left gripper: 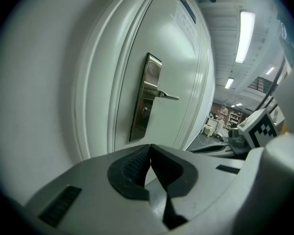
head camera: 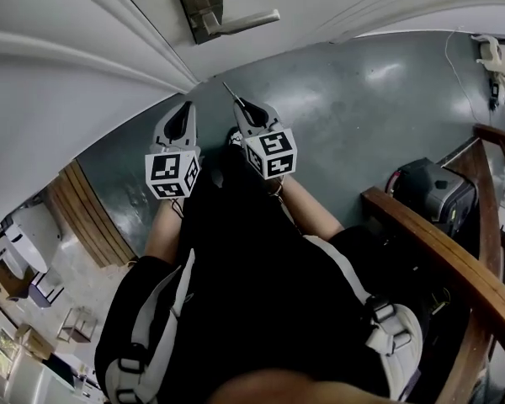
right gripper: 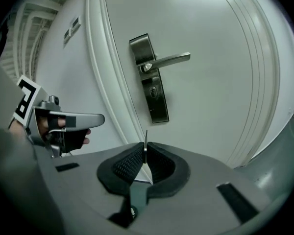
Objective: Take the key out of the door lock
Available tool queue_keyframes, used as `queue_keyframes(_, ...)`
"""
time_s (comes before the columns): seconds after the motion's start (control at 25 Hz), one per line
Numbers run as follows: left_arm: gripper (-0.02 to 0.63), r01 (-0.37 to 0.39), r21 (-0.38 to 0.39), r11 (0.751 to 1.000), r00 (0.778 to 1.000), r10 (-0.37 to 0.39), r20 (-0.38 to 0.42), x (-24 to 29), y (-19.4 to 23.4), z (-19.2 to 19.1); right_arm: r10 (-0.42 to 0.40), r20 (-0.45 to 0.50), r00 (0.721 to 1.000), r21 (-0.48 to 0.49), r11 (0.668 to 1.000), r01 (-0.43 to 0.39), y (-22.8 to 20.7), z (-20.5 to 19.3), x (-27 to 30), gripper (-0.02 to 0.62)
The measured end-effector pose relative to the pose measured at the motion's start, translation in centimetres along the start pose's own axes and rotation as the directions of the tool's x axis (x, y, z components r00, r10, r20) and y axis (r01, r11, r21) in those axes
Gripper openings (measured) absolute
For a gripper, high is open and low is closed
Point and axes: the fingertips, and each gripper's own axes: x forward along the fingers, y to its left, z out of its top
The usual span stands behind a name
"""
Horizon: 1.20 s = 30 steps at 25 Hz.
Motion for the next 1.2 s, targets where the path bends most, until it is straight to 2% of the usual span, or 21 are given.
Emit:
queue_keyframes(0.16,0.023,0.034,0.015,0.999,0.999,-0.034,0.006,-1.2,1.1,0.4,-0.062,0.012,0.998,-0.026,0.998,0.062,1.2,-0.2,-0.5,0.032)
queue_keyframes(0.36,0.023,0.093,0.059,0.994,0.995,-0.095,0.031,-2.6,1.8,1.8,-0.153,0.07,0.986,-0.006,0.988,0.154,2.4,0.9,-1.7,0.032)
queue_keyframes(0.64,0.023,0.149,0.113,0.982,0.98,-0.162,0.115,-3.8,1.9,5.8,-0.248,0.217,0.944,-0.063,0.962,0.267,4.5,6.1,-3.9,0.032)
queue_keyframes(0.92,0.023,0.181,0.159,0.971,0.949,-0.215,0.233,-5.5,0.4,11.3,-0.261,0.347,0.901,-0.098,0.945,0.312,5.9,11.9,-6.7,0.032)
queue_keyframes(1.2,0.023,0.186,0.177,0.966,0.921,-0.234,0.312,-6.5,-0.2,15.2,-0.257,0.453,0.853,-0.127,0.929,0.348,6.2,16.9,-8.4,0.032)
